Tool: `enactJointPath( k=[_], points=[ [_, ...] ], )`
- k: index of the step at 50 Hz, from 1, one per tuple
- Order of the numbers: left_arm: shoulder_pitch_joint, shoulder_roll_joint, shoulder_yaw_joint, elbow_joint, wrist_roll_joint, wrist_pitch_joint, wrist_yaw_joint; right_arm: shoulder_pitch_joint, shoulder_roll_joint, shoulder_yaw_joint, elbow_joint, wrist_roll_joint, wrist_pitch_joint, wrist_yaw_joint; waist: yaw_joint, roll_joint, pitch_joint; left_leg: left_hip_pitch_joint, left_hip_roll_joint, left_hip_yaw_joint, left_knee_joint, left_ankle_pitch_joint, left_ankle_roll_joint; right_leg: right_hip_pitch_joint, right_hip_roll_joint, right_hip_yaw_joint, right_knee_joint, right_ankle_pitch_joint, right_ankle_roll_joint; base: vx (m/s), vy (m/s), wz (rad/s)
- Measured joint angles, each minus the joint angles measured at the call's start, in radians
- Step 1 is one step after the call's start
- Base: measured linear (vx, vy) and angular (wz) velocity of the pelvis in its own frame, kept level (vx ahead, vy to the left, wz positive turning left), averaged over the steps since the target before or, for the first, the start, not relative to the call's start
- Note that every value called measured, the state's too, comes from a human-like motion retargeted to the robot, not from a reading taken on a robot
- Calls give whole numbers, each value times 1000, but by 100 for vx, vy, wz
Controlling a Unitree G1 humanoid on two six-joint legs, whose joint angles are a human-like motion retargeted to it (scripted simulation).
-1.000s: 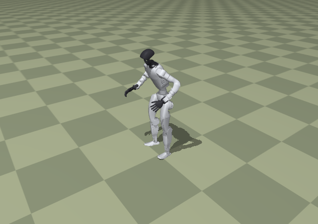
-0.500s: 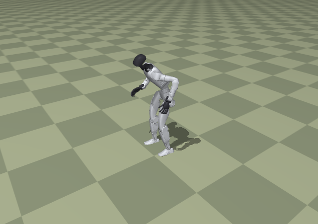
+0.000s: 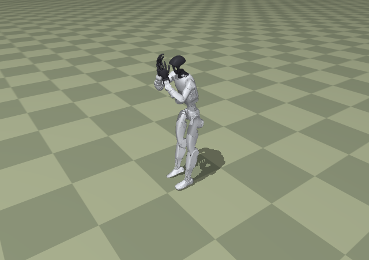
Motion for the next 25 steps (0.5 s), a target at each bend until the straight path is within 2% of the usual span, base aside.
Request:
enactJointPath(
  k=[3, 5, 9, 10, 12, 13, 14, 15, 16, 17, 18, 19, 20, 21, 22, 23, 25],
  points=[
    [55, 165, 42, -108, -145, -55, -7, -35, -188, 25, -130, 10, 8, 7, 16, 8, -46, 132, 8, 19, 38, -110, 9, 114, -27, 89, 74, -127, 0, -32, 2, 0],
    [119, 268, 75, -145, -219, -78, -2, -67, -329, 57, -170, 4, 18, 3, 34, 8, -64, 180, -25, 42, 133, -133, 79, 163, -61, 154, 143, -164, -25, -41, 12, -22],
    [430, 466, 193, -194, -317, -56, 6, -5, -583, 100, -223, -84, 94, -41, 47, 11, -87, 216, -37, 53, 444, -150, 195, 243, -70, 220, 307, -200, -149, -46, -5, -19],
    [541, 504, 240, -212, -343, -44, -1, 42, -646, 96, -243, -119, 122, -51, 46, 16, -85, 222, -32, 53, 528, -142, 206, 265, -68, 227, 349, -201, -184, -50, -9, 3],
    [801, 553, 390, -243, -359, -18, -36, 194, -788, 17, -289, -192, 163, -43, 42, 24, -65, 244, -8, 57, 642, -132, 178, 295, -56, 237, 434, -263, -223, -57, -10, 20],
    [924, 566, 477, -253, -347, -12, -47, 291, -870, -61, -302, -223, 172, -30, 41, 24, -45, 253, 8, 64, 691, -213, 165, 300, -54, 229, 484, -384, -231, -66, -10, 44],
    [1048, 567, 583, -261, -304, -8, -42, 429, -944, -191, -305, -233, 162, -16, 37, 19, -12, 252, 32, 82, 740, -380, 177, 289, -65, 201, 539, -555, -240, -72, -10, 62],
    [1171, 562, 697, -267, -245, -6, -29, 587, -1015, -347, -305, -234, 142, -2, 30, 10, 26, 247, 60, 105, 789, -591, 202, 271, -83, 163, 596, -752, -249, -76, -9, 91],
    [1325, 538, 796, -305, -131, -5, 26, 913, -991, -618, -317, -181, 97, -9, 26, -26, 58, 247, -46, -61, 806, -694, 170, 275, 2, 314, 658, -865, -211, -44, -4, 79],
    [1430, 505, 869, -314, -35, 4, 56, 1141, -956, -804, -314, -142, 69, -11, 25, -44, 87, 279, -203, -344, 811, -755, 118, 307, 153, 569, 697, -915, -149, 56, 7, -10],
    [1437, 456, 888, -267, 27, 26, 35, 1176, -900, -818, -279, -128, 74, -7, 28, -29, 109, 372, -463, -860, 792, -735, 30, 394, 432, 1029, 689, -839, -37, 15, -3, 26],
    [1429, 376, 881, -234, 113, 66, 29, 1320, -734, -876, -271, -87, 41, 2, 21, -45, 184, 282, -445, -815, 862, -758, 86, 276, 373, 847, 793, -913, -115, -130, -22, 160],
    [1413, 280, 862, -208, 212, 116, 31, 1520, -511, -956, -276, -33, -12, 13, 10, -76, 286, 101, -287, -489, 977, -802, 215, 56, 144, 345, 953, -1061, -288, -230, -32, 289],
    [1386, 190, 776, -168, 203, 143, 26, 1571, -367, -863, -216, -32, 2, 2, -6, -91, 301, -29, -103, -241, 1042, -881, 385, -23, -32, 107, 997, -1057, -350, -187, -21, 263],
    [1348, 104, 687, -115, 196, 164, 20, 1599, -238, -761, -136, -38, 19, -16, -17, -104, 312, -126, 13, -83, 1072, -922, 479, -84, -146, -53, 1011, -1040, -368, -68, -4, 146],
    [1290, 24, 590, -37, 194, 172, 12, 1579, -138, -641, -17, -57, 46, -47, -20, -117, 318, -158, -6, -109, 1030, -889, 419, -107, -136, -57, 966, -995, -298, -60, -3, 86],
    [1197, -114, 431, 109, 201, 176, -4, 1497, -8, -385, 235, -79, 96, -125, -4, -136, 324, -162, -18, -131, 886, -808, 365, -105, -114, -49, 806, -903, -235, -51, -2, 4]
  ],
)
